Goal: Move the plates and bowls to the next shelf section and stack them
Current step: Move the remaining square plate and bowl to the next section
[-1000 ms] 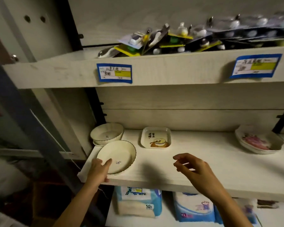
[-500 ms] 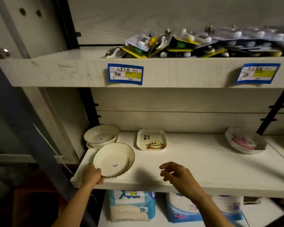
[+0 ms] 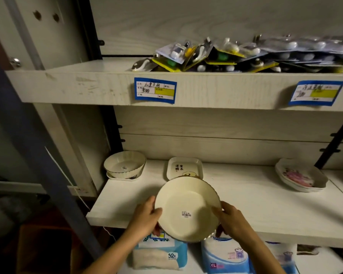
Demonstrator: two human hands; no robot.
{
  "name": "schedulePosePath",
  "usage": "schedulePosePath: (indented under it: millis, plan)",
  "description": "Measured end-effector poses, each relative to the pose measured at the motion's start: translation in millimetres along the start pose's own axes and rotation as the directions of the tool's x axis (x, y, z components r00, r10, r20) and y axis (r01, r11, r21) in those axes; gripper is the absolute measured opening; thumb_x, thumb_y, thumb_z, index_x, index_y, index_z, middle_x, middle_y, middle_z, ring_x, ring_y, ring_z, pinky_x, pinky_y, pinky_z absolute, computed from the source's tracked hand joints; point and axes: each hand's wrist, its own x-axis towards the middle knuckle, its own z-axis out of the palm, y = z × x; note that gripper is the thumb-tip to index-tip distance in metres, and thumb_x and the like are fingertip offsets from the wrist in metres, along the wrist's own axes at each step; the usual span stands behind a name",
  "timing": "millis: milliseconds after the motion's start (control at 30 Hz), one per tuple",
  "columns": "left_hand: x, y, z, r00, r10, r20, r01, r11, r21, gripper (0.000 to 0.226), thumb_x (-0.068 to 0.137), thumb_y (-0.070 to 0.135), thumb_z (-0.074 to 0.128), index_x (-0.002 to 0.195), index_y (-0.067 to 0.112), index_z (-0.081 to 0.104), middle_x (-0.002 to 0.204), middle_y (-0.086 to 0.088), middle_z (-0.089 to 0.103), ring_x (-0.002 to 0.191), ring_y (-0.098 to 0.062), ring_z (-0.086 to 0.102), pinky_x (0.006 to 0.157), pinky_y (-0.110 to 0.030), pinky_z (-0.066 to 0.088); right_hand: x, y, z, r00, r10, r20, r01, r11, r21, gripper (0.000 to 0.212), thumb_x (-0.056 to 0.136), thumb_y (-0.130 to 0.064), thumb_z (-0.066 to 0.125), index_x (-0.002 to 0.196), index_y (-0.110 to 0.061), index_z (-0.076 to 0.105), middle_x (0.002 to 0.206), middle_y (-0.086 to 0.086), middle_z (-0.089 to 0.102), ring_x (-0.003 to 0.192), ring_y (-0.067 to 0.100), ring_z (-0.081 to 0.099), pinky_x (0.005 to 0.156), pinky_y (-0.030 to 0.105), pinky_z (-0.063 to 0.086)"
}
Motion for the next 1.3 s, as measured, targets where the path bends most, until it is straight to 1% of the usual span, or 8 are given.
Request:
schedulePosePath:
  millis: [167, 333, 533, 667, 733, 900, 1067, 1300]
  plan:
    - [34.9, 21.9, 3.1, 0.99, -0.141, 0.01, 0.139, 0.965, -0.224, 0.038, 0.086, 0.054, 0.049, 0.084, 0.018, 0.061, 0.068, -0.007, 0.066, 0.054, -0.022, 0.062, 0.049, -0.028, 0.052, -9.2, 24.3, -16.3, 0.995, 0.035, -0.092, -0.04, 0.998, -0.047, 0.016, 0.093, -0.013, 0.04, 0.087, -0.021, 0.053, 0.042, 0.0, 0.062, 0.04, 0.004, 0.06, 0.055, 0.024, 0.044]
    - [129.2, 7.6, 12.6, 0.958, -0.184, -0.221, 0.161, 0.98, -0.118, 0.032, 0.087, 0.034, 0.056, 0.101, 0.005, 0.052, 0.081, -0.009, 0.062, 0.077, -0.027, 0.062, 0.083, -0.044, 0.055, -15.2, 36.2, -36.6, 0.974, 0.106, -0.198, -0.115, 0.993, -0.032, 0.019, 0.092, -0.012, 0.044, 0.08, -0.024, 0.053, 0.037, -0.001, 0.061, 0.037, 0.005, 0.06, 0.062, 0.026, 0.048]
    - [186.6, -5.7, 43.0, 0.928, -0.281, -0.244, 0.312, 0.945, 0.096, 0.06, 0.083, 0.038, 0.062, 0.122, -0.004, 0.046, 0.123, -0.022, 0.057, 0.108, -0.035, 0.059, 0.087, -0.036, 0.052, -18.6, 43.4, -60.1, 0.948, 0.146, -0.284, -0.168, 0.984, -0.054, 0.018, 0.095, -0.015, 0.041, 0.085, -0.02, 0.055, 0.039, -0.004, 0.062, 0.045, 0.002, 0.061, 0.057, 0.02, 0.041]
    - [197.7, -4.2, 54.6, 0.937, -0.253, -0.241, 0.31, 0.92, 0.241, 0.047, 0.087, 0.033, 0.058, 0.118, -0.003, 0.053, 0.118, -0.02, 0.062, 0.106, -0.032, 0.061, 0.087, -0.036, 0.053, -16.7, 52.1, -67.0, 0.919, 0.212, -0.333, -0.247, 0.967, -0.067, 0.02, 0.095, -0.019, 0.042, 0.102, -0.01, 0.059, 0.074, 0.01, 0.072, 0.076, 0.026, 0.067, 0.075, 0.037, 0.051]
    - [200.1, -4.4, 55.9, 0.928, -0.278, -0.248, 0.338, 0.908, 0.248, 0.034, 0.087, 0.015, 0.057, 0.115, -0.005, 0.056, 0.118, -0.023, 0.061, 0.106, -0.032, 0.061, 0.083, -0.033, 0.053, -19.5, 52.8, -70.1, 0.915, 0.209, -0.344, -0.242, 0.968, -0.058, 0.016, 0.095, -0.017, 0.042, 0.095, -0.013, 0.058, 0.056, 0.003, 0.069, 0.065, 0.02, 0.064, 0.066, 0.031, 0.048]
    - [211.2, -14.7, 43.9, 0.917, -0.29, -0.273, 0.308, 0.951, 0.025, 0.037, 0.086, 0.002, 0.05, 0.12, -0.009, 0.047, 0.123, -0.031, 0.055, 0.108, -0.04, 0.058, 0.086, -0.044, 0.053, -20.4, 54.5, -76.0, 0.907, 0.197, -0.371, -0.229, 0.972, -0.044, 0.017, 0.094, -0.013, 0.042, 0.087, -0.012, 0.057, 0.034, -0.002, 0.059, 0.055, 0.019, 0.058, 0.066, 0.034, 0.048]
    - [174.3, 5.8, 25.9, 0.961, -0.235, -0.148, 0.175, 0.926, -0.334, 0.016, 0.089, -0.002, 0.041, 0.104, 0.003, 0.044, 0.115, -0.024, 0.055, 0.089, -0.026, 0.055, 0.052, -0.03, 0.052, -17.9, 49.2, -80.5, 0.918, 0.159, -0.363, -0.183, 0.982, -0.034, 0.017, 0.094, -0.011, 0.041, 0.089, -0.013, 0.057, 0.034, -0.002, 0.06, 0.047, 0.013, 0.057, 0.055, 0.026, 0.039]
    - [73.5, 24.2, -3.5, 0.98, -0.189, 0.056, 0.182, 0.763, -0.62, 0.021, 0.092, -0.006, 0.038, 0.09, 0.007, 0.054, 0.091, -0.012, 0.061, 0.084, -0.021, 0.057, 0.091, -0.041, 0.043, -27.8, 44.1, -98.6, 0.929, 0.104, -0.356, -0.127, 0.991, -0.041, 0.018, 0.096, -0.014, 0.039, 0.095, -0.012, 0.058, 0.047, 0.001, 0.063, 0.049, 0.014, 0.059, 0.054, 0.025, 0.037]
